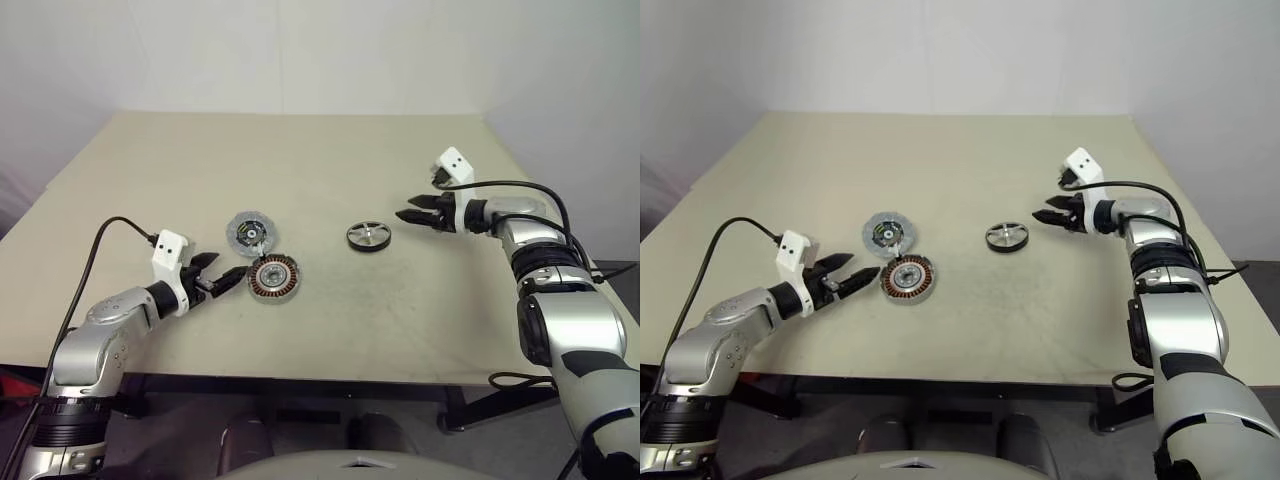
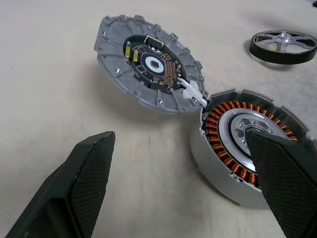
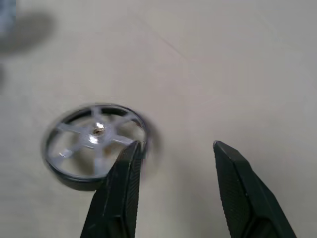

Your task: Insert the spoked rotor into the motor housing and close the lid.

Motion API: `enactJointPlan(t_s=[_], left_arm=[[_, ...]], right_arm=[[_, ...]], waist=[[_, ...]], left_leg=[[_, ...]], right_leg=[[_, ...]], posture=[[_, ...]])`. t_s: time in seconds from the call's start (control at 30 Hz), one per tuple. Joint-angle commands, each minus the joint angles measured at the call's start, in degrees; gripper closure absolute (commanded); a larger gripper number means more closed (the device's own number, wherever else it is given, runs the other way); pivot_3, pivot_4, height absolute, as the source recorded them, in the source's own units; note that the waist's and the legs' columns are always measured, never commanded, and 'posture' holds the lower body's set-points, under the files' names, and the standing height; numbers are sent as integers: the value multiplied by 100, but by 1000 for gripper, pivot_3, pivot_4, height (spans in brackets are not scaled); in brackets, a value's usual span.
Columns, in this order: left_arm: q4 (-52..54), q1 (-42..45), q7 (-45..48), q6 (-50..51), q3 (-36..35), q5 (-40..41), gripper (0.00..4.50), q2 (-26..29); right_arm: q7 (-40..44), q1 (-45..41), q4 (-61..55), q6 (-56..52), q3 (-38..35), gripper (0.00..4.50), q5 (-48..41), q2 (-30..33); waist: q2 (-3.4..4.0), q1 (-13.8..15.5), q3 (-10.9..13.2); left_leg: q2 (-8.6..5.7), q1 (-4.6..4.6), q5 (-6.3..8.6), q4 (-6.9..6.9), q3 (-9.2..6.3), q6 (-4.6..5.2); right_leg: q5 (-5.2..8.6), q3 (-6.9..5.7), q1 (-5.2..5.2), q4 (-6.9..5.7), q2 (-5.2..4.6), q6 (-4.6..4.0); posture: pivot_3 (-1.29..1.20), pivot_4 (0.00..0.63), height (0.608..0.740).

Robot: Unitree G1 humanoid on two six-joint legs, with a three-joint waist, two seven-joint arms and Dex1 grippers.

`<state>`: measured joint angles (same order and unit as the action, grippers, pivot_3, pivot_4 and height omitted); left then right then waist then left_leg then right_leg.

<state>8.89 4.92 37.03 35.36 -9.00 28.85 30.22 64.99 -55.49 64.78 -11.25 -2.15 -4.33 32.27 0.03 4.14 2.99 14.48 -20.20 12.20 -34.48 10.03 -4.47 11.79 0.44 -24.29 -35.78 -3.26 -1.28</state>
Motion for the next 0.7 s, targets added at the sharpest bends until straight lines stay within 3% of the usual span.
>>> enactJointPlan(t_s=[0.03,0.27,0.7], left_arm=[[41,97,24,-130,-24,-24,0,-7],[64,60,12,-109,-33,-17,0,-4],[87,12,22,-117,-80,-40,0,67]], right_arm=[[320,81,-54,-970,-370,1888,-442,149],[112,197,-199,-2266,-636,1888,-734,92],[-264,429,-431,-2888,-618,1888,-793,-388]], waist=[[0,7,0],[7,20,1],[9,38,0]], left_leg=[[0,-1,0,0,0,1],[4,3,-2,-1,0,2],[8,7,-5,-1,0,0]], right_leg=[[0,-1,0,0,0,0],[0,-5,0,-5,-2,-2],[0,-11,3,-8,-2,-2]], posture=[[0,0,740],[0,0,740],[0,0,740]])
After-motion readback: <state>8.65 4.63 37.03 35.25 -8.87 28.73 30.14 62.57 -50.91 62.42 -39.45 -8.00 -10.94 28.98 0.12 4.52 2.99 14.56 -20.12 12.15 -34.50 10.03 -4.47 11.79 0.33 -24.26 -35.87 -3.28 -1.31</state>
